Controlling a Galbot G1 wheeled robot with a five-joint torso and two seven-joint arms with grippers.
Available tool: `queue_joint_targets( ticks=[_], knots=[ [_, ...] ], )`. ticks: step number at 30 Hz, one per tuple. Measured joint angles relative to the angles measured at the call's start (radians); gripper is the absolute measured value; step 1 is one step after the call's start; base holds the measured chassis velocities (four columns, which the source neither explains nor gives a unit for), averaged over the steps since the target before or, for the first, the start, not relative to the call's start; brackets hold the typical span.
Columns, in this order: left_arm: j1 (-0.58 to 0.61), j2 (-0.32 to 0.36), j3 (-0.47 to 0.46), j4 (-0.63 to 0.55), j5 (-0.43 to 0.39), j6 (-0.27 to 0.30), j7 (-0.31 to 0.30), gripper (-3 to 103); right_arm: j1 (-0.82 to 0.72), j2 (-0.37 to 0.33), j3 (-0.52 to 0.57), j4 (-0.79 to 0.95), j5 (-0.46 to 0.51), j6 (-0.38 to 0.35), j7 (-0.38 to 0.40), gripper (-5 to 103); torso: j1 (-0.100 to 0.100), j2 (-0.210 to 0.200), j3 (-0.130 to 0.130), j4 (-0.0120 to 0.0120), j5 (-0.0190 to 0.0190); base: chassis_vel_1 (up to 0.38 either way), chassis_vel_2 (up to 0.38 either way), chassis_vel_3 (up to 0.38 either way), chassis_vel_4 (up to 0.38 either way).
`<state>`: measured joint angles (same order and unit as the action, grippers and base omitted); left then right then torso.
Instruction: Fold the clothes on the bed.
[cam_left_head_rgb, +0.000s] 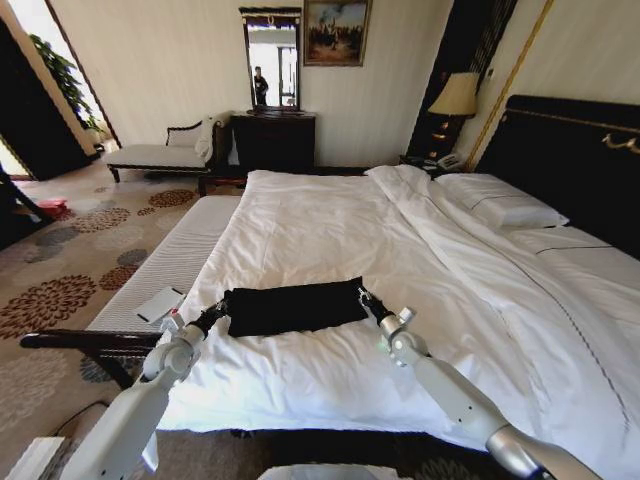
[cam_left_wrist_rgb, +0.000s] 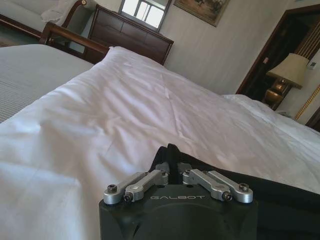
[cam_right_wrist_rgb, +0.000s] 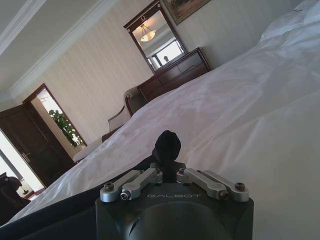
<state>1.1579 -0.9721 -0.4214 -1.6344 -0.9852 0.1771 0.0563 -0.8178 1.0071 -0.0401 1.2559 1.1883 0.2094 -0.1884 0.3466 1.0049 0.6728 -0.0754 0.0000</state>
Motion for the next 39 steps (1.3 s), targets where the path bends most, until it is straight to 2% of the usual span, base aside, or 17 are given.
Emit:
queue_joint_targets(
  ticks=[2, 8, 9, 11, 14, 16, 17, 18, 19, 20, 22, 23, 25, 26, 28, 35, 39],
  knots=[
    [0.007, 0.000, -0.004, -0.006, 0.001, 0.000, -0.001, 10, -0.004, 0.001, 0.004, 0.004, -0.002, 0.000, 0.001, 9, 0.000, 0.000, 0.000, 0.0001, 0.0001, 0.000, 0.000, 0.000, 0.000],
    [0.099, 0.020, -0.071, -0.131, 0.000, -0.002, -0.013, 36, -0.086, -0.036, 0.081, 0.149, 0.000, 0.000, 0.037, 36, 0.000, 0.000, 0.000, 0.0002, -0.0001, 0.000, 0.000, 0.000, 0.000],
    [0.099, 0.020, -0.071, -0.131, 0.000, -0.002, -0.013, 36, -0.086, -0.036, 0.081, 0.149, 0.000, 0.000, 0.037, 36, 0.000, 0.000, 0.000, 0.0002, -0.0001, 0.000, 0.000, 0.000, 0.000],
    [0.121, 0.026, -0.102, -0.181, -0.009, -0.003, -0.018, 42, -0.113, -0.059, 0.118, 0.213, 0.005, -0.007, 0.067, 41, 0.000, 0.000, 0.000, 0.0000, 0.0003, 0.000, 0.000, 0.000, 0.000],
    [0.089, 0.023, -0.150, -0.252, -0.059, 0.013, -0.056, 58, -0.121, -0.100, 0.183, 0.338, 0.038, -0.041, 0.171, 57, 0.000, 0.000, 0.000, 0.0001, -0.0001, 0.000, 0.000, 0.000, 0.000],
    [0.070, 0.021, -0.151, -0.259, -0.067, 0.024, -0.071, 58, -0.112, -0.104, 0.186, 0.352, 0.045, -0.049, 0.194, 63, 0.000, 0.000, 0.000, 0.0000, 0.0000, 0.000, 0.000, 0.000, 0.000],
    [0.036, 0.017, -0.147, -0.267, -0.074, 0.053, -0.102, 64, -0.089, -0.110, 0.184, 0.369, 0.056, -0.066, 0.232, 63, 0.000, 0.000, 0.000, -0.0001, 0.0001, 0.000, 0.000, 0.000, 0.000],
    [-0.030, 0.012, -0.118, -0.267, -0.061, 0.132, -0.186, 70, -0.039, -0.117, 0.152, 0.375, 0.063, -0.106, 0.296, 74, 0.000, 0.000, 0.000, -0.0003, -0.0002, 0.000, 0.000, 0.000, 0.000],
    [-0.070, 0.009, -0.092, -0.257, -0.038, 0.192, -0.245, 75, 0.006, -0.119, 0.111, 0.373, 0.063, -0.150, 0.351, 74, 0.000, 0.000, 0.000, -0.0006, 0.0000, 0.000, 0.000, 0.000, 0.000],
    [-0.070, 0.009, -0.092, -0.257, -0.038, 0.192, -0.245, 75, 0.006, -0.119, 0.111, 0.373, 0.063, -0.150, 0.351, 74, 0.000, 0.000, 0.000, -0.0006, 0.0000, 0.000, 0.000, 0.000, 0.000],
    [-0.122, 0.006, -0.041, -0.230, 0.006, 0.298, -0.324, 80, 0.074, -0.117, 0.047, 0.353, 0.068, -0.222, 0.436, 84, 0.000, 0.000, 0.000, 0.0000, 0.0001, 0.000, 0.000, 0.000, 0.000],
    [-0.165, 0.004, 0.016, -0.198, 0.028, 0.400, -0.402, 90, 0.141, -0.103, -0.025, 0.320, 0.082, -0.288, 0.525, 90, 0.000, 0.000, 0.000, 0.0003, -0.0004, 0.000, 0.000, 0.000, 0.000],
    [-0.203, -0.003, 0.068, -0.172, 0.014, 0.481, -0.475, 96, 0.197, -0.078, -0.091, 0.282, 0.110, -0.337, 0.599, 95, 0.000, 0.000, 0.000, 0.0004, 0.0001, 0.000, 0.000, 0.000, 0.000],
    [-0.203, -0.003, 0.068, -0.172, 0.014, 0.481, -0.475, 96, 0.197, -0.078, -0.091, 0.282, 0.110, -0.337, 0.599, 95, 0.000, 0.000, 0.000, 0.0004, 0.0001, 0.000, 0.000, 0.000, 0.000],
    [-0.239, -0.015, 0.105, -0.158, -0.035, 0.535, -0.530, 100, 0.259, -0.046, -0.151, 0.258, 0.156, -0.405, 0.682, 100, 0.000, 0.000, 0.000, 0.0004, -0.0005, 0.000, 0.000, 0.000, 0.000],
    [-0.281, -0.019, 0.138, -0.164, -0.077, 0.558, -0.551, 100, 0.335, -0.002, -0.234, 0.218, 0.190, -0.504, 0.777, 100, 0.000, 0.000, 0.000, 0.0000, -0.0002, 0.000, 0.000, 0.000, 0.000],
    [-0.259, 0.028, 0.140, -0.210, -0.109, 0.568, -0.556, 100, 0.339, -0.016, -0.264, 0.258, 0.235, -0.582, 0.856, 100, 0.000, 0.000, 0.000, 0.0002, 0.0000, 0.000, 0.000, 0.000, 0.000]
  ],
)
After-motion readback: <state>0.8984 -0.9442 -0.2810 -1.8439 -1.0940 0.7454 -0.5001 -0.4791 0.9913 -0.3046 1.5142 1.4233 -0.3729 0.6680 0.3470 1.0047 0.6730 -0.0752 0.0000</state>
